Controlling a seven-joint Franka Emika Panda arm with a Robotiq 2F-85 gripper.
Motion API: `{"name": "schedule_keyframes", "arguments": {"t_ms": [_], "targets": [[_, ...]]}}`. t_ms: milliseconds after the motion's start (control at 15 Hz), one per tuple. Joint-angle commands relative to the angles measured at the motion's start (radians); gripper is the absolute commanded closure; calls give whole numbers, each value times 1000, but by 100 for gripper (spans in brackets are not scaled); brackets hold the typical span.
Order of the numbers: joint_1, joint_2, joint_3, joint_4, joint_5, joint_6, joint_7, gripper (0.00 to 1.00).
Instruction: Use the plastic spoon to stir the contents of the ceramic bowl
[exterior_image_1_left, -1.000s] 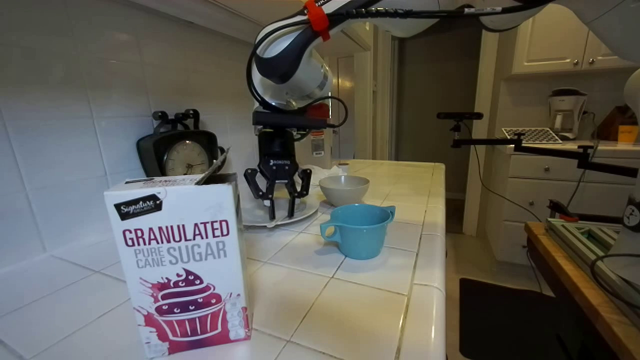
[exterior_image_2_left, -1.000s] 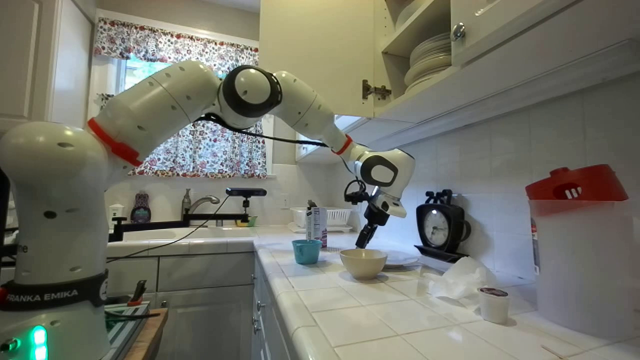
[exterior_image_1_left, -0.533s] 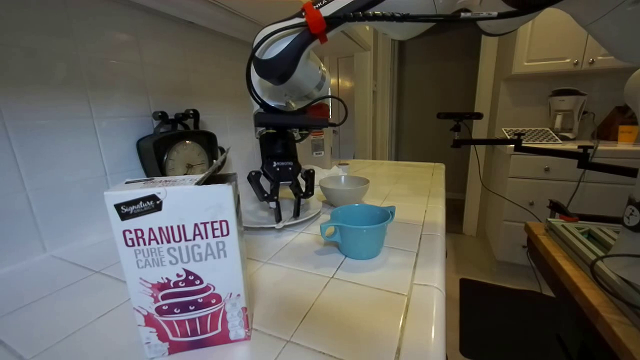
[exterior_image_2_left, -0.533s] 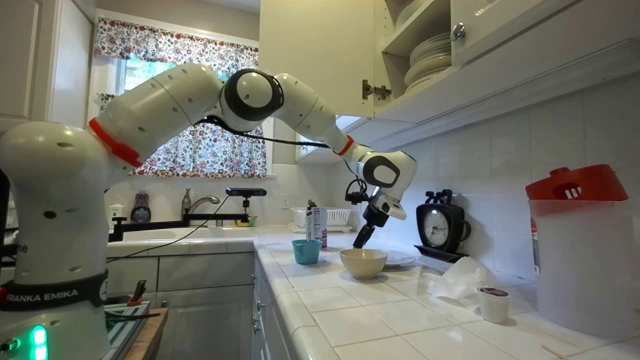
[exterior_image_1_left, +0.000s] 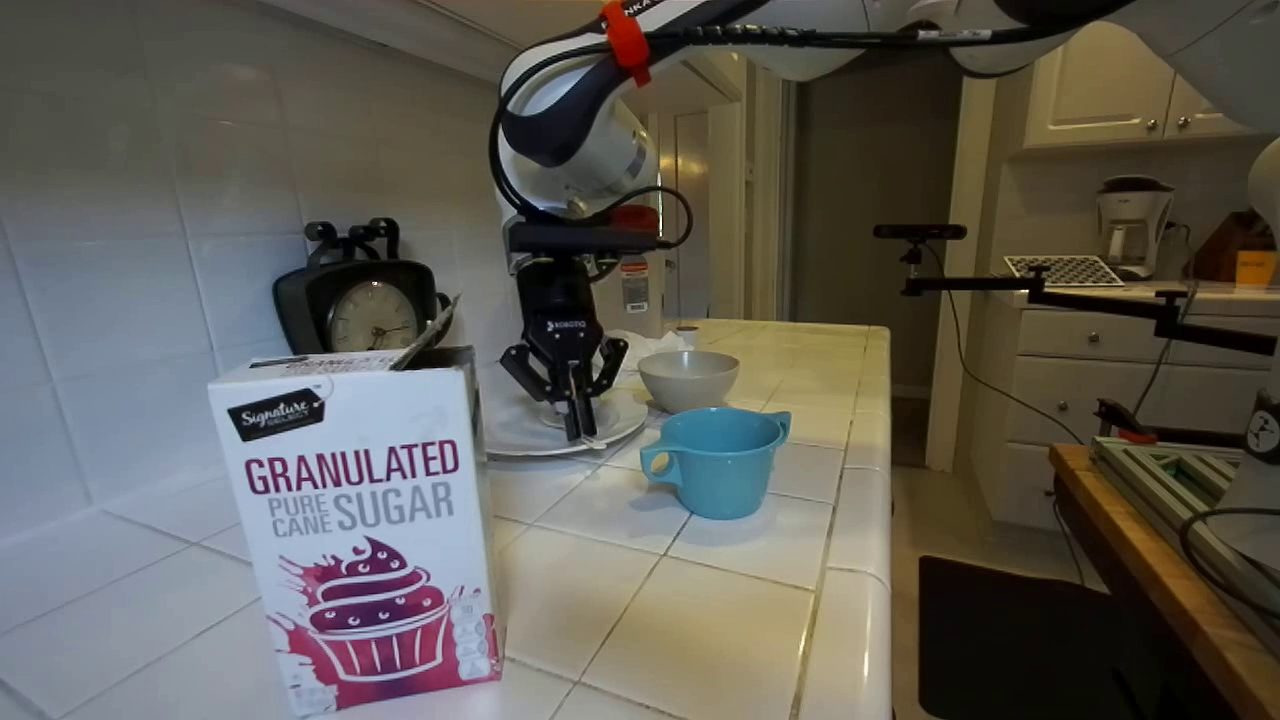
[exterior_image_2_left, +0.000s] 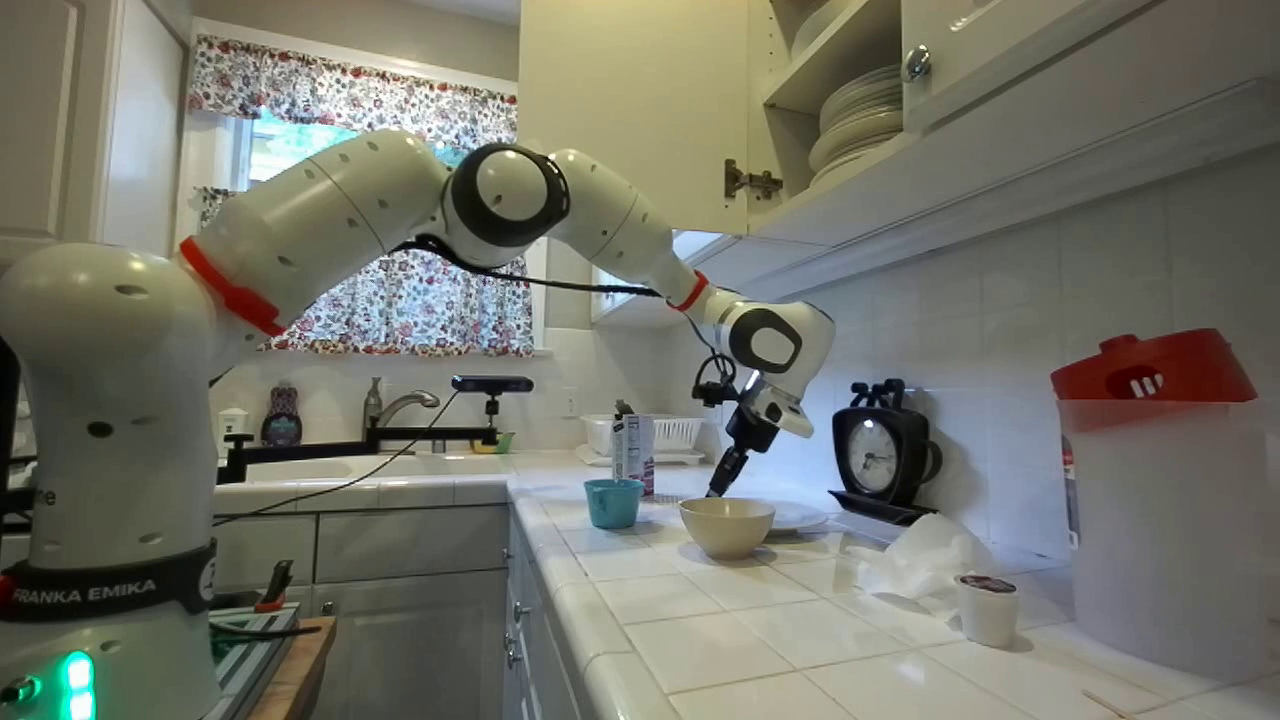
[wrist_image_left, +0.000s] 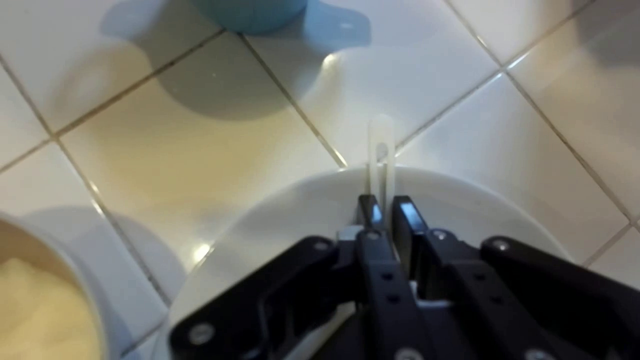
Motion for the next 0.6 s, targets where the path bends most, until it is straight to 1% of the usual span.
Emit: {"name": "schedule_keyframes", "arguments": {"t_ms": [0,533], "targets": [[1,43,2,63,-19,-33,-22,97],[3,-31,-1,15,-22,-2,-34,97]]}}
